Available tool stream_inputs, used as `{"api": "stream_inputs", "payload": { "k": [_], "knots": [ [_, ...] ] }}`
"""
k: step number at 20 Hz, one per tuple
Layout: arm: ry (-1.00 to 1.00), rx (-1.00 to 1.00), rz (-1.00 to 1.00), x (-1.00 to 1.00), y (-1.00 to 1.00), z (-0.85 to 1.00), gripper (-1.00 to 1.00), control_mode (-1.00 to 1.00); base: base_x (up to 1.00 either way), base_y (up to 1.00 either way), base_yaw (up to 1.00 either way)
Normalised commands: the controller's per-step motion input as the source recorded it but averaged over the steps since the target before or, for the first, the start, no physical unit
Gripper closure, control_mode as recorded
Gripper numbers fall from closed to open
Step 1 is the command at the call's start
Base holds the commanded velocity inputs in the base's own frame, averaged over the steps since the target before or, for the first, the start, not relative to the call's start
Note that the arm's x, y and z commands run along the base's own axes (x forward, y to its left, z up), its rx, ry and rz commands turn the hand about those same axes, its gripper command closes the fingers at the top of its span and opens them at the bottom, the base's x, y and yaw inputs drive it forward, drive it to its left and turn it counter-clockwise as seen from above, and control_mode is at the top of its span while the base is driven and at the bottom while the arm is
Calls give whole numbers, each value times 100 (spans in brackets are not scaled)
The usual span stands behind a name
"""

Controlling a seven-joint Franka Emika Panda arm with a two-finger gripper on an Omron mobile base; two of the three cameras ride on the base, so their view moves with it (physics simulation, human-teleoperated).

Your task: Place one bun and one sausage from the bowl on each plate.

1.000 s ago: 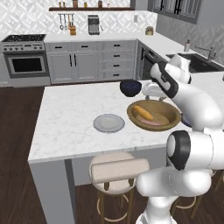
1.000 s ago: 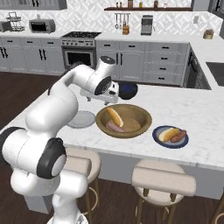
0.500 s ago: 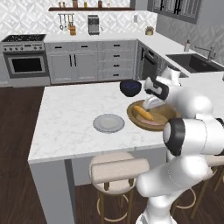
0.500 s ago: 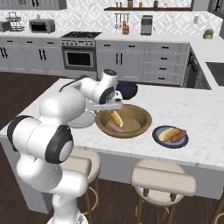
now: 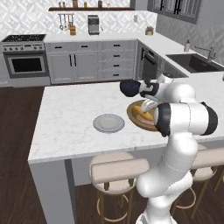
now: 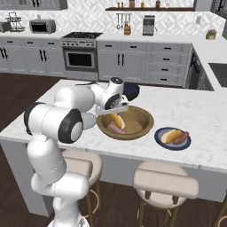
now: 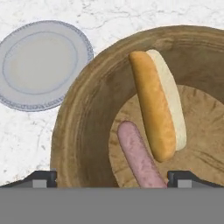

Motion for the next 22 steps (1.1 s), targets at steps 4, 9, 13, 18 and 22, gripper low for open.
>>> {"api": "stream_inputs", "payload": {
  "k": [4, 9, 13, 18, 22],
  "knots": [
    [0, -5, 0, 58, -9, -39, -100, -100, 0, 0, 0],
    [0, -8, 0, 52, -10, -50, -100, -100, 0, 0, 0],
    [0, -12, 0, 42, -8, -60, -100, -100, 0, 0, 0],
    [0, -13, 0, 29, -11, -67, -100, -100, 0, 0, 0],
    [0, -6, 0, 1, -21, -50, 100, -100, 0, 0, 0]
  ]
}}
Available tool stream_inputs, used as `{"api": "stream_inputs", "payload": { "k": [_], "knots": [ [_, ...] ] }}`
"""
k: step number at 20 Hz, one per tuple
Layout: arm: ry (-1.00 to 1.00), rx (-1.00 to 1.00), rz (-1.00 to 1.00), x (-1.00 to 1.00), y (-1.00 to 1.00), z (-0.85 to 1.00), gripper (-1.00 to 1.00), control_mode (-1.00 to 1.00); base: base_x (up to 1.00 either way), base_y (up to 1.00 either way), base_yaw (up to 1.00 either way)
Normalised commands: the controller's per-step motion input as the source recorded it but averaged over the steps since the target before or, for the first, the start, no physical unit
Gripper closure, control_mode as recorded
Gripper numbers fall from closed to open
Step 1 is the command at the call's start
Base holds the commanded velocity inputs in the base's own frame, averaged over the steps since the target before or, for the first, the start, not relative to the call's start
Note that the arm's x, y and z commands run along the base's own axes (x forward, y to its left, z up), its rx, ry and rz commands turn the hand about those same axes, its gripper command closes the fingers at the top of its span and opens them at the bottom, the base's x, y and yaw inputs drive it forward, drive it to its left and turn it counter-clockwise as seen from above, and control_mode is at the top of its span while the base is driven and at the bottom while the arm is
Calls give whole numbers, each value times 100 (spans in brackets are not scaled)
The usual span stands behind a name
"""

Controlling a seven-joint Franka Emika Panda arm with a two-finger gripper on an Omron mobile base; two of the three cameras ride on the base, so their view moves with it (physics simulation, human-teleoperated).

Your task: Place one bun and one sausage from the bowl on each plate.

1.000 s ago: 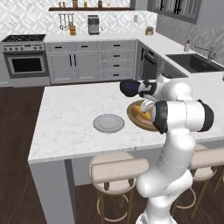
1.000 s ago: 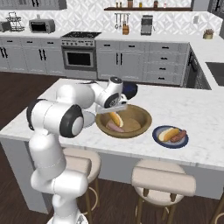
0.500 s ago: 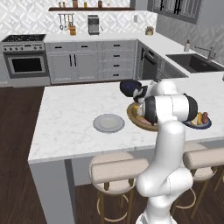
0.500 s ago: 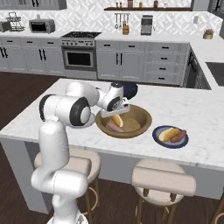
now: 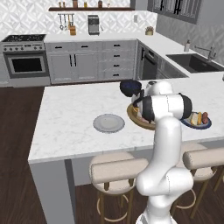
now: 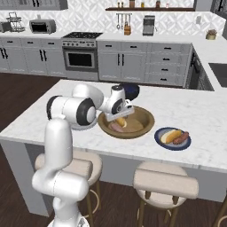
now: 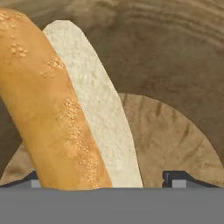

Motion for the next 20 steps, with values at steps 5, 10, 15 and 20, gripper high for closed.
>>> {"api": "stream_inputs", "payload": {
  "k": [5, 10, 15, 20],
  "knots": [
    [0, 6, 1, -34, -21, -8, 100, -100, 0, 0, 0],
    [-1, 17, 10, -59, 12, 87, 100, -100, 0, 0, 0],
    [5, 0, 3, -43, 72, 100, 100, -100, 0, 0, 0],
    [6, -8, 0, -71, 100, 100, 100, -100, 0, 0, 0]
  ]
}}
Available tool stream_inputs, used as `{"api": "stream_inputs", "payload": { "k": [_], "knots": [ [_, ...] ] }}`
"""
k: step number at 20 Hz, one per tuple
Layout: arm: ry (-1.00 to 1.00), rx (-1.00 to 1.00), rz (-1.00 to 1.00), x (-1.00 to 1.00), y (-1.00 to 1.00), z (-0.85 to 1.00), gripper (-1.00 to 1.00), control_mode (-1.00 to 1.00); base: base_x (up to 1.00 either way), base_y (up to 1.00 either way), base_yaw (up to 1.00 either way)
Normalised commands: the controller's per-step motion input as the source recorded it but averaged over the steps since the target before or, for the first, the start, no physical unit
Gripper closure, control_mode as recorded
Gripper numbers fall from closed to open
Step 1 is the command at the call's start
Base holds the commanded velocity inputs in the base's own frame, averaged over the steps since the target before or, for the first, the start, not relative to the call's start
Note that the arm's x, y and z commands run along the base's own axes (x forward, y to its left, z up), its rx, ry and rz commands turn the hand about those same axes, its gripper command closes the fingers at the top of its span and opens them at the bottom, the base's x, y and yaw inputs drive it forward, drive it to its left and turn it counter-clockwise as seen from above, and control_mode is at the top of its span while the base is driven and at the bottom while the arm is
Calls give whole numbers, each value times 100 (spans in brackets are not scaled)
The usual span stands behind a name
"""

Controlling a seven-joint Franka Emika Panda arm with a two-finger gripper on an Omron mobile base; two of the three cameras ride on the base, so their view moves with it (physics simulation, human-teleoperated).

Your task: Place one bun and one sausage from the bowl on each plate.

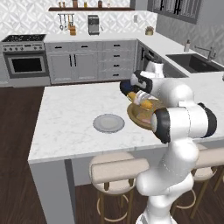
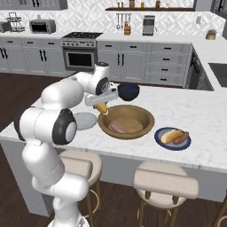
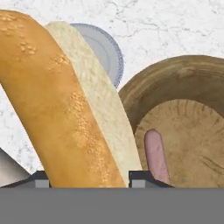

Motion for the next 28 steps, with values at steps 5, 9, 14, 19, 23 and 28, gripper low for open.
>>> {"api": "stream_inputs", "payload": {
  "k": [5, 9, 14, 19, 23, 28],
  "knots": [
    [17, -22, 0, -57, 100, 38, 100, -100, 0, 0, 0],
    [32, -27, 0, -9, 100, -9, 100, -100, 0, 0, 0],
    [30, -11, 0, 39, 78, -69, 100, -100, 0, 0, 0],
    [10, 5, 0, 66, 24, -95, 100, -100, 0, 0, 0],
    [-1, 19, 0, 91, -5, -92, 100, -100, 0, 0, 0],
    [-10, 20, 0, 40, 0, -54, 100, -100, 0, 0, 0]
  ]
}}
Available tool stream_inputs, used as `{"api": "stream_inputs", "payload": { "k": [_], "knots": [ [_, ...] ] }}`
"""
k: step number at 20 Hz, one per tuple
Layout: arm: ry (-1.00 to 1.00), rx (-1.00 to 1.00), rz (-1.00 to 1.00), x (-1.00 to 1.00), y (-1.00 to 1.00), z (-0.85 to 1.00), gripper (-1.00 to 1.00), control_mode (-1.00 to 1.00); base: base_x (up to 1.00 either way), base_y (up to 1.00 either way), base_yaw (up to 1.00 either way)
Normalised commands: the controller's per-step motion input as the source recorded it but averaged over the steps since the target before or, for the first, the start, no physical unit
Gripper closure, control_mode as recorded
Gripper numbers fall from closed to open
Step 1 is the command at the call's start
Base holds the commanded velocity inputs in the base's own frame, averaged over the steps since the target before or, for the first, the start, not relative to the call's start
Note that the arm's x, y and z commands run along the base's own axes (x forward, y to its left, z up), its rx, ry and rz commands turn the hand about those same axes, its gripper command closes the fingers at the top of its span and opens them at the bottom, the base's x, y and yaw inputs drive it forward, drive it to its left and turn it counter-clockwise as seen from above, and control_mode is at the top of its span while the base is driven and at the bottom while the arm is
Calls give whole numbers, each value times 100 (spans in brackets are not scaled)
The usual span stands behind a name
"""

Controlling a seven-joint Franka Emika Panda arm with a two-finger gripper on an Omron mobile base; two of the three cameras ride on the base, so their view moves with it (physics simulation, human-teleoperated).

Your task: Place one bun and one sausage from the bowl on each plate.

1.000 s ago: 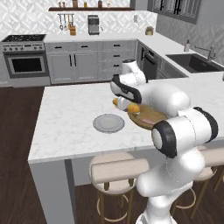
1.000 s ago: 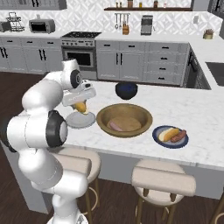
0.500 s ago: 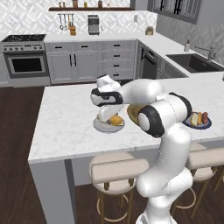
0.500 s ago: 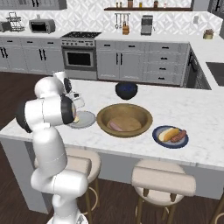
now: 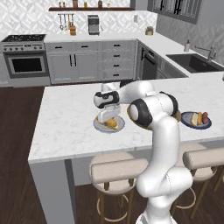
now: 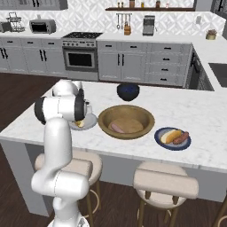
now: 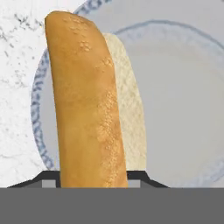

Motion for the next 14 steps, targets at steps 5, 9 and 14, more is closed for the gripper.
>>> {"api": "stream_inputs", "payload": {
  "k": [5, 9, 14],
  "knots": [
    [-27, 25, -1, 1, -8, -6, -100, -100, 0, 0, 0],
    [-22, 13, -14, 0, -5, 4, -100, -100, 0, 0, 0],
    [-17, 4, -20, -21, 27, 73, -100, -100, 0, 0, 0]
  ]
}}
